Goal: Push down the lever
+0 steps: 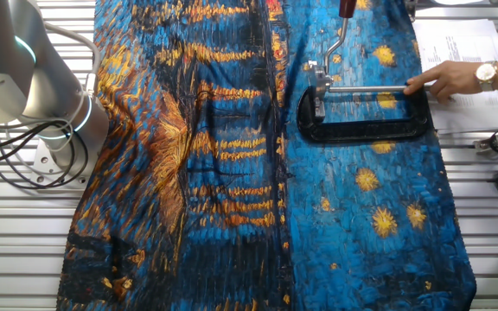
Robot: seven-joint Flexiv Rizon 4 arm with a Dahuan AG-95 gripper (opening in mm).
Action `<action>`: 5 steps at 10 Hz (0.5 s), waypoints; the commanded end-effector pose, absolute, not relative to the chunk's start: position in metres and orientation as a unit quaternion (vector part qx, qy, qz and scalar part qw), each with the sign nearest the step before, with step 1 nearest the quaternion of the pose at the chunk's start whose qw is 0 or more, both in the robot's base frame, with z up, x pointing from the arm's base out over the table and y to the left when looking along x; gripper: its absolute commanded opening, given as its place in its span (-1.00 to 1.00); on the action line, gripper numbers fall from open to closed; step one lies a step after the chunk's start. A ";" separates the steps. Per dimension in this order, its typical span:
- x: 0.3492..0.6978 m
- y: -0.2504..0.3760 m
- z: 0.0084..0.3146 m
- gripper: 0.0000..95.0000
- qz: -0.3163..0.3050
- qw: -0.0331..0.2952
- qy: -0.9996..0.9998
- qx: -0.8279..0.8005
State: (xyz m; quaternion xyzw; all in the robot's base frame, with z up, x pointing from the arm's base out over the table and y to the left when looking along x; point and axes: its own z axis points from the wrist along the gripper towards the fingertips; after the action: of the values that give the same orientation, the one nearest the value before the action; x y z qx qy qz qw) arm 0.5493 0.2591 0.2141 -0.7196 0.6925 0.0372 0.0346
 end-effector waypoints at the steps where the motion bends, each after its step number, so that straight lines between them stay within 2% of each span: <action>1: 0.550 0.259 0.214 0.20 0.036 0.034 0.696 -0.716; 3: 0.551 0.259 0.213 0.20 0.035 0.031 0.698 -0.714; 4: 0.551 0.259 0.212 -0.20 0.025 0.020 0.701 -0.712; 5: 0.551 0.259 0.212 -0.20 0.022 0.016 0.704 -0.709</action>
State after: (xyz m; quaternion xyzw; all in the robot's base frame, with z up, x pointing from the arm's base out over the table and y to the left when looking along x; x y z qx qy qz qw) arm 0.5524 0.2595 0.2122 -0.7131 0.7001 0.0264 0.0257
